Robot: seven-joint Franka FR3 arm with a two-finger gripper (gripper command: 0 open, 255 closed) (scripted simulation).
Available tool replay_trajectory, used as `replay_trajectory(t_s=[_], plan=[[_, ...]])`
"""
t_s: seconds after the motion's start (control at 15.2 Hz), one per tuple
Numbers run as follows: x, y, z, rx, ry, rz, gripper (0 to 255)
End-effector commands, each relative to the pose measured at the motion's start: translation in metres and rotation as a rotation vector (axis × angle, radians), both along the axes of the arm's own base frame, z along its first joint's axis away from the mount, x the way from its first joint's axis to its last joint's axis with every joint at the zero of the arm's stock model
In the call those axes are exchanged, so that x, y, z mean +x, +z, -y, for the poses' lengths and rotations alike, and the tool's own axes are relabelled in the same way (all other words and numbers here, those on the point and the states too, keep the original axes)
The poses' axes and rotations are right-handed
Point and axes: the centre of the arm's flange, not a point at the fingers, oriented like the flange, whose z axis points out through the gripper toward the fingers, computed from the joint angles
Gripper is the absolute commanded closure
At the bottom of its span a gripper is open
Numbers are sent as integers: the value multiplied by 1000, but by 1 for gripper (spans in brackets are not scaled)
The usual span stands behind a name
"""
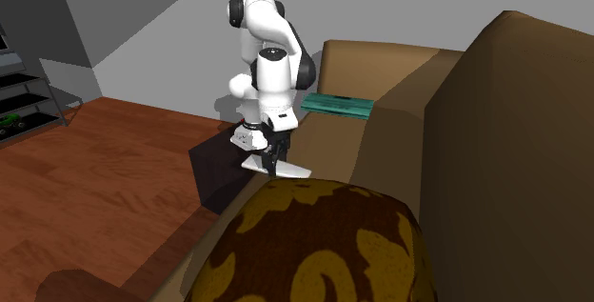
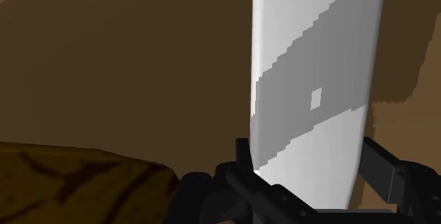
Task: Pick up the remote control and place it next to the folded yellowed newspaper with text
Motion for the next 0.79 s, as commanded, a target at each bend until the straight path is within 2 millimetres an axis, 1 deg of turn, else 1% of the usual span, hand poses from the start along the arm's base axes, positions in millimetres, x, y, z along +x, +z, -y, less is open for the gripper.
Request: replay_trajectory(t_s=[0.0,0.73], plan=[[1,4,-13,0,0,0,255],[15,8,-157,0,0,0,255]])
